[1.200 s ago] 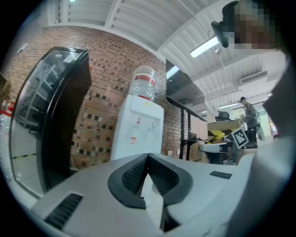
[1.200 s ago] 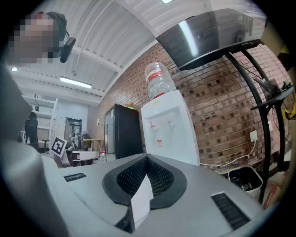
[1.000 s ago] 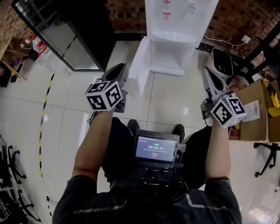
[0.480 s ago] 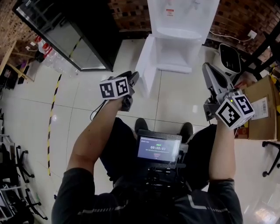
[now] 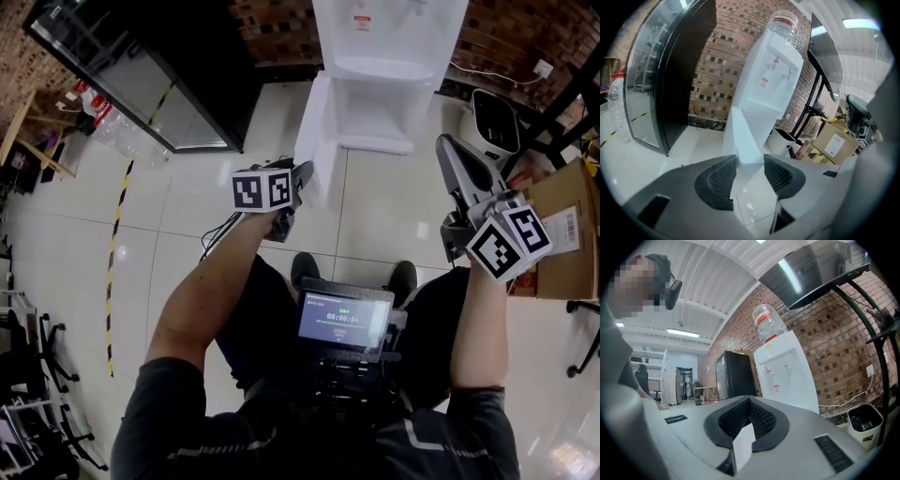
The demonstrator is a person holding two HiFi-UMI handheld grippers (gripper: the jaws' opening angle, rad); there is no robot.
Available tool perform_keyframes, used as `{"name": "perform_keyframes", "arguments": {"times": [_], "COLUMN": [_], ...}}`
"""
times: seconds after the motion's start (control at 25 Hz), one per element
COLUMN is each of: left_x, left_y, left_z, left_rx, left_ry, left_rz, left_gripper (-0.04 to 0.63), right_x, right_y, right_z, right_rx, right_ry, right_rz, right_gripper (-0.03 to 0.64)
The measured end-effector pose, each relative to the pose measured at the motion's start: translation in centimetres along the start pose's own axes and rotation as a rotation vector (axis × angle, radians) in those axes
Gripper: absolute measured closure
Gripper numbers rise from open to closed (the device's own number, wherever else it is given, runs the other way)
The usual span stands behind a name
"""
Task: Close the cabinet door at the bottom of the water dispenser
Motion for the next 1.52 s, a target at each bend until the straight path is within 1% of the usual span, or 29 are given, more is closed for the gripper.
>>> {"name": "perform_keyframes", "arguments": {"times": [0.16, 0.28, 0.36, 0.52, 0.64, 0.72, 0.92, 1.08, 1.16, 1.24, 1.4, 1.52], "left_x": [-1.5, -3.0, -4.2, -7.1, -9.6, -11.2, -15.3, -18.8, -20.6, -22.5, -26.0, -28.5], "left_y": [-0.4, -0.7, -0.9, -0.8, -0.6, -0.2, 1.1, 2.1, 2.8, 3.4, 4.8, 5.9], "left_z": [-3.0, -5.9, -8.1, -12.4, -14.9, -16.3, -19.1, -20.8, -21.6, -22.2, -22.9, -23.2], "left_rx": [-0.034, -0.09, -0.147, -0.289, -0.365, -0.398, -0.394, -0.479, -0.504, -0.491, -0.433, -0.452], "left_ry": [-0.059, -0.116, -0.163, -0.213, -0.254, -0.268, -0.291, -0.299, -0.305, -0.306, -0.305, -0.287], "left_rz": [0.048, 0.068, 0.085, 0.099, 0.085, 0.076, 0.056, 0.035, 0.006, -0.036, -0.085, -0.115], "left_gripper": [0.377, 0.37, 0.377, 0.376, 0.376, 0.376, 0.376, 0.377, 0.377, 0.38, 0.38, 0.382], "right_x": [0.6, 1.5, 2.2, 3.7, 5.1, 5.9, 7.2, 7.2, 7.0, 6.7, 5.7, 4.7], "right_y": [0.4, -0.2, -0.7, -1.5, -1.8, -1.8, -1.6, -1.8, -1.9, -1.9, -2.3, -2.7], "right_z": [-0.5, -1.5, -2.8, -6.5, -9.0, -10.8, -15.2, -18.5, -20.3, -21.8, -24.2, -25.3], "right_rx": [0.002, 0.022, 0.029, 0.015, 0.002, -0.009, -0.005, 0.014, 0.032, 0.043, 0.007, 0.01], "right_ry": [0.0, -0.012, -0.039, -0.117, -0.169, -0.196, -0.262, -0.306, -0.342, -0.372, -0.394, -0.387], "right_rz": [-0.015, 0.011, 0.034, 0.064, 0.077, 0.078, 0.051, 0.039, 0.028, 0.012, -0.014, -0.007], "right_gripper": [0.606, 0.604, 0.605, 0.604, 0.604, 0.604, 0.604, 0.604, 0.606, 0.604, 0.604, 0.604]}}
Point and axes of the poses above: the fingertips, and each gripper's own axes: x backward along the fingers, z to its left, y out of its top, the point moved 4 cm from there along x, backward along the fingers, and after that the axes turned 5 degrees about -z, right-handed, at the moved point
